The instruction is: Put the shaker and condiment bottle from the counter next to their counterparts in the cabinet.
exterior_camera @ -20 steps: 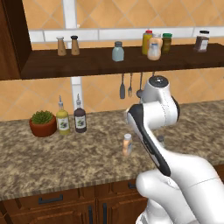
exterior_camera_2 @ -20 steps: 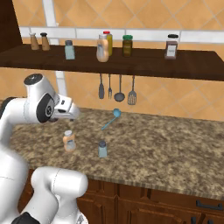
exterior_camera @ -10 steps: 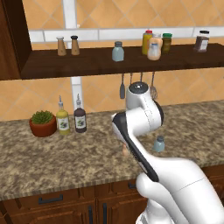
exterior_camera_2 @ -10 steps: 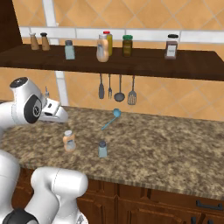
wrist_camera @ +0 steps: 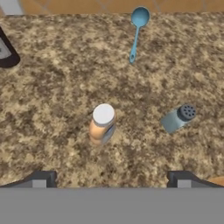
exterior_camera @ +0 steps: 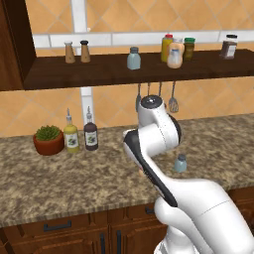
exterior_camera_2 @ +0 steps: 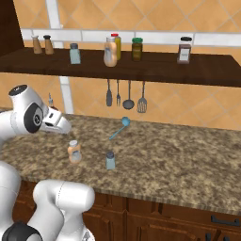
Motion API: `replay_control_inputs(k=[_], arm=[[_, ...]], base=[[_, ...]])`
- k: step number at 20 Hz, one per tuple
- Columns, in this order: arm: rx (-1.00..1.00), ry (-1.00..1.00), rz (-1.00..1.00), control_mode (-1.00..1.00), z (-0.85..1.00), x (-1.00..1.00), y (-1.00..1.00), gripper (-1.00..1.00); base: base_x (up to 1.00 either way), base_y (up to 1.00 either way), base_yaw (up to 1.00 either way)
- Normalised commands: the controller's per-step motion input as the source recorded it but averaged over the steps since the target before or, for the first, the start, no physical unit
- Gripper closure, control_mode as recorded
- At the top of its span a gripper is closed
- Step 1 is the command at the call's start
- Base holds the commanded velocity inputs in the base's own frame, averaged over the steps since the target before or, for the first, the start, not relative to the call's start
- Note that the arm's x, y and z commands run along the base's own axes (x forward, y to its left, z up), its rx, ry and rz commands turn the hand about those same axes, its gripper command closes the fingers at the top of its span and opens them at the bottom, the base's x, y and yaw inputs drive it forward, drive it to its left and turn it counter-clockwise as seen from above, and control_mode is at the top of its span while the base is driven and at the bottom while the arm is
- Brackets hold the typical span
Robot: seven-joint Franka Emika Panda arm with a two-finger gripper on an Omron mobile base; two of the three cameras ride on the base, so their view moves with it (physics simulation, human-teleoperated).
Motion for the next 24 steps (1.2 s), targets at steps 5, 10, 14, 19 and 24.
replay_control_inputs(k=[5, 10, 14, 19, 24], arm=[[0.00, 0.00, -0.04, -1.00, -0.22, 0.03, 0.00, -1.00], [0.00, 0.00, -0.04, -1.00, -0.34, 0.08, 0.00, -1.00], [0.00, 0.00, -0.05, -1.00, -0.27, 0.26, 0.00, -1.00], [0.00, 0.00, -0.02, -1.00, -0.19, 0.45, 0.00, -1.00], [0.00, 0.00, -0.03, -1.00, -0.17, 0.42, 0.00, -1.00]], base=[[0.00, 0.00, 0.00], [0.00, 0.00, 0.00], [0.00, 0.00, 0.00], [0.00, 0.00, 0.00], [0.00, 0.00, 0.00]])
